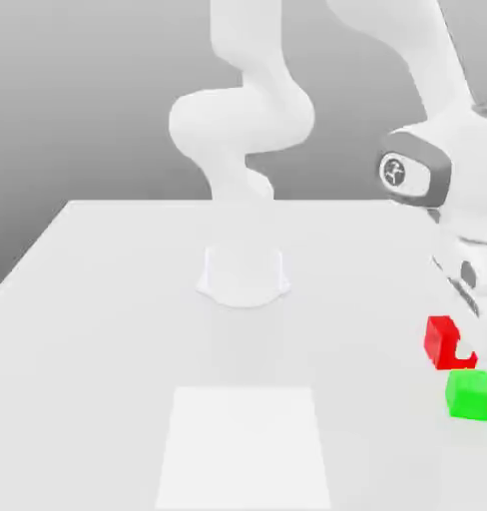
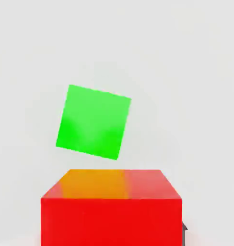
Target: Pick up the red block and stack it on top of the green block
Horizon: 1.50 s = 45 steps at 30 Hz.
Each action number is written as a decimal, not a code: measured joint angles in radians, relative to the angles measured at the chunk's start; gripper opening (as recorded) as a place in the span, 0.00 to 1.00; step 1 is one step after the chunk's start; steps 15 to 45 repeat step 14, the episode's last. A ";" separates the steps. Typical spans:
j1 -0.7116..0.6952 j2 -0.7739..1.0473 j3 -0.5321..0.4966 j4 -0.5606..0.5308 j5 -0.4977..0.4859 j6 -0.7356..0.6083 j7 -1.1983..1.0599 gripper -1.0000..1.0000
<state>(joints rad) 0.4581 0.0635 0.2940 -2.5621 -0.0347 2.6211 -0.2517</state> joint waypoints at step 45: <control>0.041 0.156 -0.036 0.028 -0.112 0.122 0.023 1.00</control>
